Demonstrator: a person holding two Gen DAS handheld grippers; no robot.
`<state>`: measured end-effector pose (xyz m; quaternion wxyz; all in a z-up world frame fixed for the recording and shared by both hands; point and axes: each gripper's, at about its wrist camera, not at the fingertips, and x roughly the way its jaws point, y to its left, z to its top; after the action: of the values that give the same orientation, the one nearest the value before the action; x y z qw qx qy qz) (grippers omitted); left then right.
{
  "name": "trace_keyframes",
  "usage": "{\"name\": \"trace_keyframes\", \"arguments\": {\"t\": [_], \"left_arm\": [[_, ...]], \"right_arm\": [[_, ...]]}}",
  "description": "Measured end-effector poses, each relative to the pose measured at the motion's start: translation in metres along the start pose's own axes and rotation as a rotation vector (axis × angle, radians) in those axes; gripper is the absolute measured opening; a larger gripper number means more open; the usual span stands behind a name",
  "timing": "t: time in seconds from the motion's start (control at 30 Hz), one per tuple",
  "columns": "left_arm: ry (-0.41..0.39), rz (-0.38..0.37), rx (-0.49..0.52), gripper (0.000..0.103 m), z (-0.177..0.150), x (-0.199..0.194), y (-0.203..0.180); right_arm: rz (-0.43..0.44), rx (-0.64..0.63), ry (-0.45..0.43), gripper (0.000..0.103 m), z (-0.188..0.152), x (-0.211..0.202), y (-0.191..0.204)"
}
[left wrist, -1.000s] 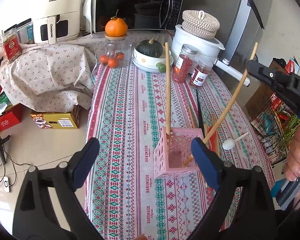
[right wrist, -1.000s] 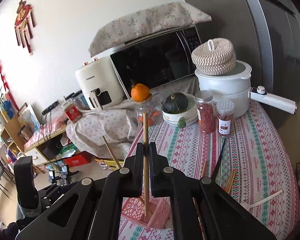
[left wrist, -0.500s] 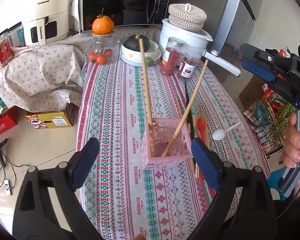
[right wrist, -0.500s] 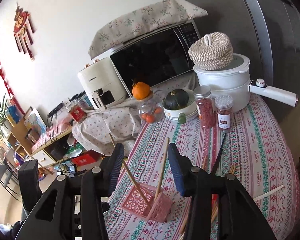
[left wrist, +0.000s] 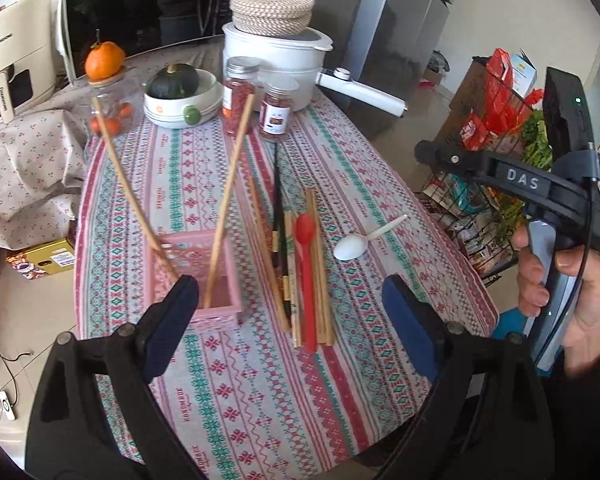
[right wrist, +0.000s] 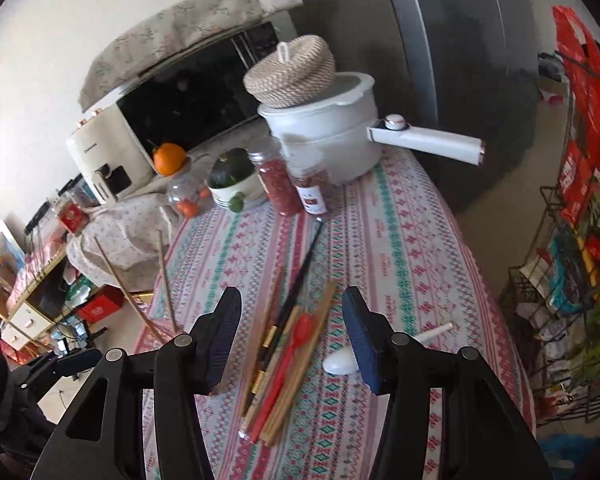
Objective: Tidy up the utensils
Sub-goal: 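Lower the held chopstick into the pink basket and open the right gripper, then grasp another wooden chopstick with the left gripper while the right reaches for a chopstick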
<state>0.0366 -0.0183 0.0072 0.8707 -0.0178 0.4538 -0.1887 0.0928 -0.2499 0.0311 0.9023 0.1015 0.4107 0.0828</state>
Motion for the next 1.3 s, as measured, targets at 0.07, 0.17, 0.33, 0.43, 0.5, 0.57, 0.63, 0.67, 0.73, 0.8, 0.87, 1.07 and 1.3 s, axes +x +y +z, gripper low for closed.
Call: {"name": "trace_keyframes", "arguments": {"t": [0.07, 0.17, 0.33, 0.43, 0.5, 0.57, 0.63, 0.67, 0.73, 0.8, 0.87, 1.07, 1.3], "left_arm": [[0.024, -0.012, 0.020, 0.085, 0.002, 0.010, -0.016], [0.071, -0.012, 0.059, 0.065, 0.005, 0.033, -0.039], [0.207, -0.007, 0.062, 0.017, 0.010, 0.097, -0.053], [0.260, 0.025, 0.024, 0.007, 0.010, 0.136, -0.045], [0.283, 0.035, 0.000, 0.005, 0.007, 0.154, -0.040], [0.305, 0.038, -0.012, 0.004, 0.004, 0.168, -0.036], [0.315, 0.059, -0.019, 0.003, 0.003, 0.178, -0.033], [0.321, 0.072, -0.024, 0.003, 0.003, 0.182, -0.031], [0.322, 0.083, -0.043, 0.002, 0.005, 0.187, -0.027], [0.321, 0.080, -0.063, 0.002, 0.009, 0.189, -0.023], [0.327, 0.074, -0.068, 0.002, 0.011, 0.190, -0.023], [0.361, 0.079, -0.050, 0.010, 0.019, 0.199, -0.031], [0.358, 0.113, -0.010, 0.021, 0.033, 0.227, -0.050]], "right_arm": [[-0.032, 0.027, 0.051, 0.056, -0.004, 0.009, -0.017], [-0.070, 0.069, 0.124, 0.056, -0.010, 0.023, -0.040], [-0.113, 0.096, 0.194, 0.056, -0.018, 0.042, -0.067], [-0.119, 0.096, 0.221, 0.056, -0.020, 0.050, -0.075], [-0.117, 0.097, 0.234, 0.056, -0.020, 0.054, -0.079], [-0.114, 0.092, 0.243, 0.056, -0.020, 0.057, -0.079], [-0.113, 0.082, 0.253, 0.056, -0.021, 0.061, -0.080], [-0.114, 0.079, 0.256, 0.056, -0.021, 0.062, -0.080], [-0.114, 0.079, 0.261, 0.056, -0.022, 0.064, -0.081], [-0.113, 0.083, 0.264, 0.056, -0.022, 0.065, -0.083], [-0.113, 0.082, 0.266, 0.056, -0.022, 0.066, -0.083], [-0.110, 0.074, 0.266, 0.056, -0.023, 0.064, -0.082], [-0.126, 0.080, 0.266, 0.056, -0.024, 0.065, -0.085]]}}
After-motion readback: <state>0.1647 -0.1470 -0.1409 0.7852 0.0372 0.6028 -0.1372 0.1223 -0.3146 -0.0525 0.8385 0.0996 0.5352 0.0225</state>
